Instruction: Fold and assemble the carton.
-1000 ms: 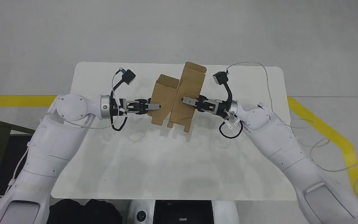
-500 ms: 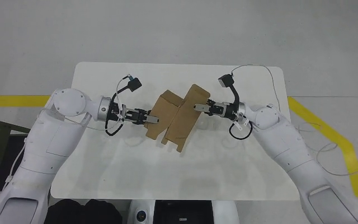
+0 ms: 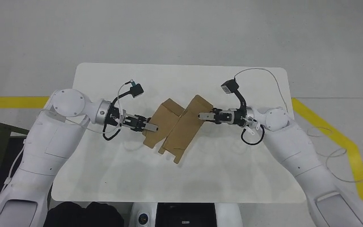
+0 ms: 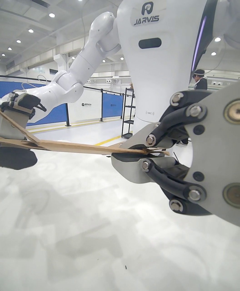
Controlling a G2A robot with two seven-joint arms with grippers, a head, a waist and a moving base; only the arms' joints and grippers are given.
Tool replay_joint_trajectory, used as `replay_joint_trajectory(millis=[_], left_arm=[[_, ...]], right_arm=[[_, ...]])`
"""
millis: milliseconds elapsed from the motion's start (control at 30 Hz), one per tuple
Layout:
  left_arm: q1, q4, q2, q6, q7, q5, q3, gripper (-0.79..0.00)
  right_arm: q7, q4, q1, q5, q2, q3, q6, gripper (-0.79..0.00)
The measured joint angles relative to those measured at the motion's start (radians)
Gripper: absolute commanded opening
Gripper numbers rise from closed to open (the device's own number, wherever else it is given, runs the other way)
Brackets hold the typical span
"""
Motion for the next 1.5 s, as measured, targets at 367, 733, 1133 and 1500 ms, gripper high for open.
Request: replay_joint_trajectory(millis=[367, 733, 1133, 1500], left_arm=[[-0.006, 0.009, 0.000, -0.005, -0.013, -0.024, 0.009, -0.779], [-0.004, 0.040, 0.000, -0.003, 0.176, -0.036, -0.037, 0.000], [0.092, -0.055, -0.001, 0.073, 0.490, 0.026, -0.069, 0.000], [0.114, -0.070, -0.006, 0.081, 0.499, -0.054, -0.088, 0.000]], right_arm=[[0.031, -0.021, 0.006, 0.023, 0.005, -0.022, 0.031, -0.785], [-0.079, 0.036, 0.011, 0.011, 0.002, -0.001, -0.038, -0.785], [-0.405, -0.007, -0.031, -0.176, -0.022, 0.011, -0.007, -0.785], [-0.470, -0.030, -0.071, -0.248, -0.022, 0.053, 0.013, -0.785]])
